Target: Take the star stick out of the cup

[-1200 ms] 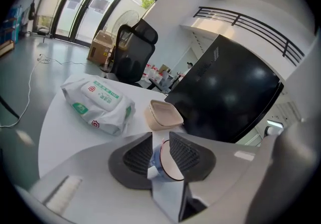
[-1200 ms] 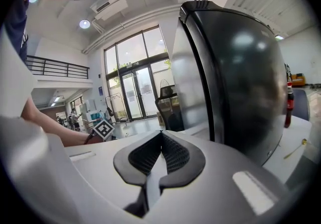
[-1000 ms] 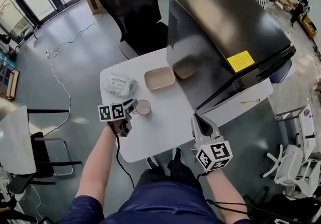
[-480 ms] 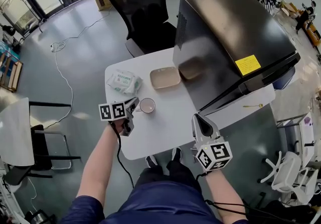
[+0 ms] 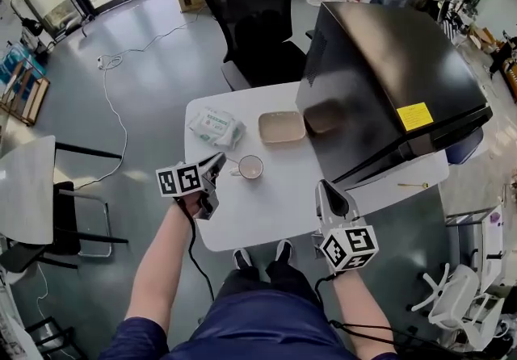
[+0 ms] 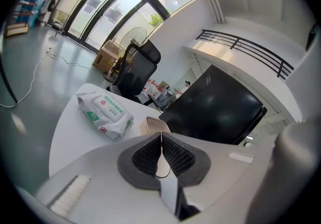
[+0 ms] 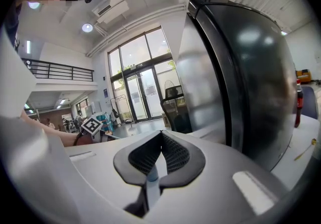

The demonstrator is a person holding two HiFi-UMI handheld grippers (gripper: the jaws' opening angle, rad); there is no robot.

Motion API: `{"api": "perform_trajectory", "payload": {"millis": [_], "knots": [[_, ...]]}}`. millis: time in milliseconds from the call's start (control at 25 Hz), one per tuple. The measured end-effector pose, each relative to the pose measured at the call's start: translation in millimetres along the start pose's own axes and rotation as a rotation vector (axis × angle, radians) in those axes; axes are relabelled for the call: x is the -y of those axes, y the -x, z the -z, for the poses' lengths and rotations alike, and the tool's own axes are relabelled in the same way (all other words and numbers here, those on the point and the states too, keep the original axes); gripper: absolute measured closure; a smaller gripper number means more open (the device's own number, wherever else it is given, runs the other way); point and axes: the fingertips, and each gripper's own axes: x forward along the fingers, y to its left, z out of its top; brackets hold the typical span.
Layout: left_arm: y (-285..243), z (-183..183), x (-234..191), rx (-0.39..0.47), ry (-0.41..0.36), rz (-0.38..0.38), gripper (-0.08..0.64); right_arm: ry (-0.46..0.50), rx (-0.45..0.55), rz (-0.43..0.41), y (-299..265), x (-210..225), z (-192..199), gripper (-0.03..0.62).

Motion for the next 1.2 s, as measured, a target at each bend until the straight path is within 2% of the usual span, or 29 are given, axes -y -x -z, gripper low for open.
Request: {"api": "perform_trajectory", "payload": {"millis": [440,920,1200], "knots": [[57.7,-31.3,26.7,0.157,0.027,0.035,0.549,0.04,0.014,-0.095,-15.2,-35.0,-15.8,0.586],[128.6,-67.0,54.0,0.344,0.018,0.022,0.549,0.086,0.055,-0.164,-28.8,-53.8,-49.4,0.586],[164.3,-84.2,60.1,0.435,-0.016,-0.007,0.549,0.109,0.069,-0.207,-38.7,-65.1,-62.3,0.586]]}}
